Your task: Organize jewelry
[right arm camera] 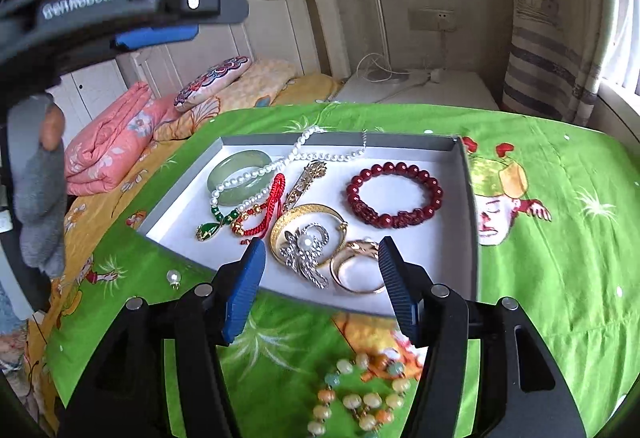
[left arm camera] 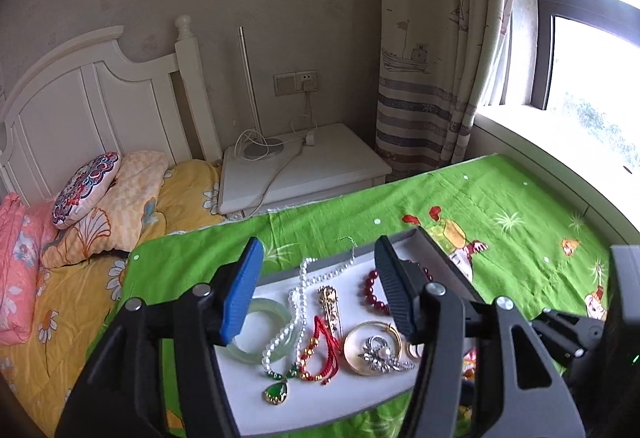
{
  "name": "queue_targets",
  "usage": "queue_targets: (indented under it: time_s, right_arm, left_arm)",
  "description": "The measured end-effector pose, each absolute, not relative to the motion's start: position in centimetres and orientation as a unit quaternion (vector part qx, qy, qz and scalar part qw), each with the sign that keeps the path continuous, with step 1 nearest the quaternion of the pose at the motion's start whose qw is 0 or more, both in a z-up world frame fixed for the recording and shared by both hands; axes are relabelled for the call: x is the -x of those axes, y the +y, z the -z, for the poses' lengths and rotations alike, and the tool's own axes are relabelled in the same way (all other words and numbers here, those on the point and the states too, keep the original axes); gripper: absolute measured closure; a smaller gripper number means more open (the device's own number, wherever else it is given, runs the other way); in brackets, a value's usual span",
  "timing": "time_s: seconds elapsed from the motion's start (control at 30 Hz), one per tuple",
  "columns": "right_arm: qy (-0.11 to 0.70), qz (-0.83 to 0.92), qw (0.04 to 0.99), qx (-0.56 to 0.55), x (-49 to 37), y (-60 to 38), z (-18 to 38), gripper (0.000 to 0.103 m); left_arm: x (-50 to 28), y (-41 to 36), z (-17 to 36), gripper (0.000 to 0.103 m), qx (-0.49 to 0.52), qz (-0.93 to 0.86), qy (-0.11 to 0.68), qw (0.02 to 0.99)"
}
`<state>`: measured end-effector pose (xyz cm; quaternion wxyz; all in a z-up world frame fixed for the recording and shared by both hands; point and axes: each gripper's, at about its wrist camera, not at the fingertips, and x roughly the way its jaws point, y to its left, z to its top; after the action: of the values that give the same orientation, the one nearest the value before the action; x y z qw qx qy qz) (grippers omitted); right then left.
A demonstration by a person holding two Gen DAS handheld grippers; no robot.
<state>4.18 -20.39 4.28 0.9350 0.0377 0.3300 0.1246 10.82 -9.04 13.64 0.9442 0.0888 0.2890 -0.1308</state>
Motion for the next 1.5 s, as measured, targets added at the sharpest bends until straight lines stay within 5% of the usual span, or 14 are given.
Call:
queue_targets:
  time_s: [0.17,0.37,0.5,0.8,0.83,0.9,1.43,1.5]
  right_arm:
    - [0.312,-0.114,0.941,-0.063,0.3,-23.3,-4.4,0.045]
    - [0.323,-0.088,0.936,-0.108,1.9,-26.1,-2.7,0.043]
    - [0.32,-0.098,0.937,-0.105,1.9,-25.5,-2.8,0.043]
    - [0.319,-0.108,0.935,-0.112,1.6,-25.7,-2.5,0.043]
    - [0.319,-0.109,0.935,-0.113,1.6,-25.7,-2.5,0.043]
    - [0.317,-0.112,0.934,-0.119,1.7,-25.9,-2.5,0.043]
    - [0.309,-0.117,0.934,-0.134,1.8,-26.3,-2.6,0.043]
    - [0.309,-0.116,0.934,-0.135,1.9,-26.4,-2.6,0.043]
  left_arm:
    - [-8.3,-6.7,-12.0,0.025,-0.079,0.123,0.29,0.946]
    - [-11.9,-4.2,-10.7,0.024,-0.013,0.111,0.35,0.93]
    - [-16.4,-5.4,-7.6,0.048,0.008,0.131,0.413,0.901]
    - [-22.6,-9.8,-2.4,0.058,-0.086,0.087,0.465,0.877]
    - [-23.0,-9.8,-2.5,0.064,-0.081,0.087,0.468,0.876]
    - [-23.1,-9.9,-2.8,0.096,-0.082,0.095,0.461,0.878]
    - [-11.3,-9.3,-9.9,0.096,-0.112,0.176,0.321,0.924]
    - [-11.6,-9.1,-9.5,0.089,-0.106,0.178,0.348,0.914]
